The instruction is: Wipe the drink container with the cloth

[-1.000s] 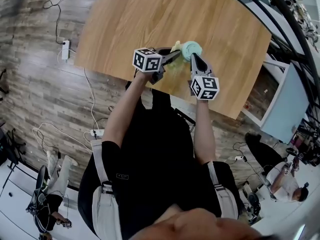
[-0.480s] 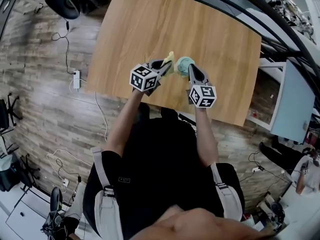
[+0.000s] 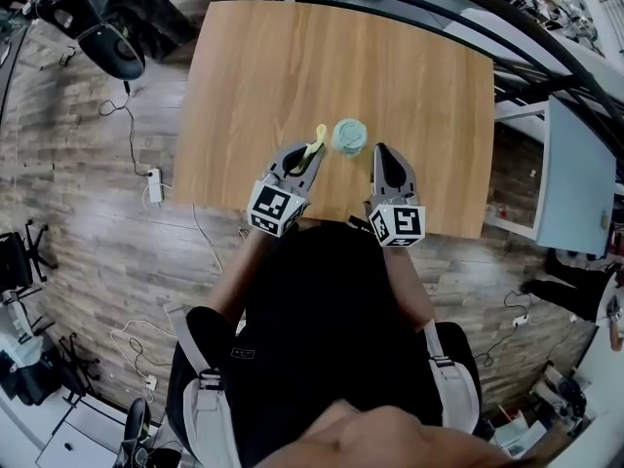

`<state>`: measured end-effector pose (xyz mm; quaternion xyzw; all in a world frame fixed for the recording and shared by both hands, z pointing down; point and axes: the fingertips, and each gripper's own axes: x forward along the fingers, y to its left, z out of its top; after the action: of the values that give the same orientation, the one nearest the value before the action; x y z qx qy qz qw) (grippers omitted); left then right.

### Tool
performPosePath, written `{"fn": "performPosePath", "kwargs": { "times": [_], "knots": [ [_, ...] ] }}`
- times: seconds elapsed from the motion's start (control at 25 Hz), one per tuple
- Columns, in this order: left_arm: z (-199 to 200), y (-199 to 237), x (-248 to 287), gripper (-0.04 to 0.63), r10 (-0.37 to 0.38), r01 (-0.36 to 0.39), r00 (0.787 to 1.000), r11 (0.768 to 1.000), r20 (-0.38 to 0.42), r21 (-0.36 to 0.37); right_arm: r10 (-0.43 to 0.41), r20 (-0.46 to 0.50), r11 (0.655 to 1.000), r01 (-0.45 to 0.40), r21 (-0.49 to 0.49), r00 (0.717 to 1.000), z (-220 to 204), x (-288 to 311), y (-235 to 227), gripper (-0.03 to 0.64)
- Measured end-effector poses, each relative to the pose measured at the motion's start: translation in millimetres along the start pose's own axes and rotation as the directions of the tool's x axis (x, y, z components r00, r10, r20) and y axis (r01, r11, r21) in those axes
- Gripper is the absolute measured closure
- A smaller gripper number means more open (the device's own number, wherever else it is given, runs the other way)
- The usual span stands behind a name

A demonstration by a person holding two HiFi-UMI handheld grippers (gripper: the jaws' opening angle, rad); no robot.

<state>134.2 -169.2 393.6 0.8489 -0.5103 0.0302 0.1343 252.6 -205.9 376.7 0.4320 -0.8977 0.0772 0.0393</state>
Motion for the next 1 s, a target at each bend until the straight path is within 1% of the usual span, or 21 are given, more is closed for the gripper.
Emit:
{"fn": "performPosePath", "kwargs": {
  "times": [0.08, 0.12, 0.2, 0.28, 0.36, 0.52, 0.68, 0.8, 1.0],
  "knots": [
    [8.3, -16.6, -8.0, 0.563, -0.056, 0.056, 0.998, 0.998, 0.012, 0.035, 0.007, 0.004, 1.0, -0.007, 0.009, 1.0, 2.8, -10.6, 5.6, 0.583],
    [8.6, -21.5, -11.6, 0.563, -0.066, 0.066, 0.998, 0.996, 0.009, 0.053, 0.006, 0.004, 1.0, -0.006, 0.014, 1.0, 2.7, -15.1, 7.7, 0.583],
    [4.9, -25.2, -18.5, 0.563, -0.058, 0.058, 0.998, 0.996, 0.002, 0.074, 0.003, 0.002, 1.0, -0.003, 0.024, 1.0, -0.6, -22.7, 11.2, 0.583],
    [0.2, -26.5, -22.7, 0.563, -0.052, 0.052, 0.999, 0.997, 0.005, 0.063, 0.001, -0.004, 1.0, -0.001, 0.026, 1.0, -6.5, -27.4, 12.5, 0.583],
    [-3.3, -30.2, -23.5, 0.563, -0.067, 0.067, 0.998, 0.997, 0.005, 0.049, 0.006, -0.018, 1.0, -0.005, 0.015, 1.0, -10.6, -29.4, 12.4, 0.584],
    [-3.3, -37.4, -20.0, 0.563, -0.101, 0.101, 0.995, 0.991, -0.008, 0.085, 0.029, -0.02, 0.999, -0.029, -0.022, 0.999, -4.4, -29.2, 13.2, 0.584],
    [0.6, -41.2, -18.2, 0.563, -0.128, 0.129, 0.992, 0.988, -0.012, 0.091, 0.028, -0.009, 1.0, -0.028, -0.008, 1.0, -1.7, -32.0, 12.2, 0.584],
    [2.8, -42.5, -15.8, 0.563, -0.121, 0.122, 0.993, 0.989, -0.013, 0.087, 0.026, -0.01, 1.0, -0.026, -0.004, 1.0, -1.0, -33.8, 9.2, 0.586],
    [1.4, -45.2, -17.7, 0.563, -0.08, 0.079, 0.997, 0.994, 0.002, 0.079, 0.018, -0.005, 1.0, -0.018, -0.003, 1.0, -2.0, -37.5, 8.1, 0.585]
  ]
}}
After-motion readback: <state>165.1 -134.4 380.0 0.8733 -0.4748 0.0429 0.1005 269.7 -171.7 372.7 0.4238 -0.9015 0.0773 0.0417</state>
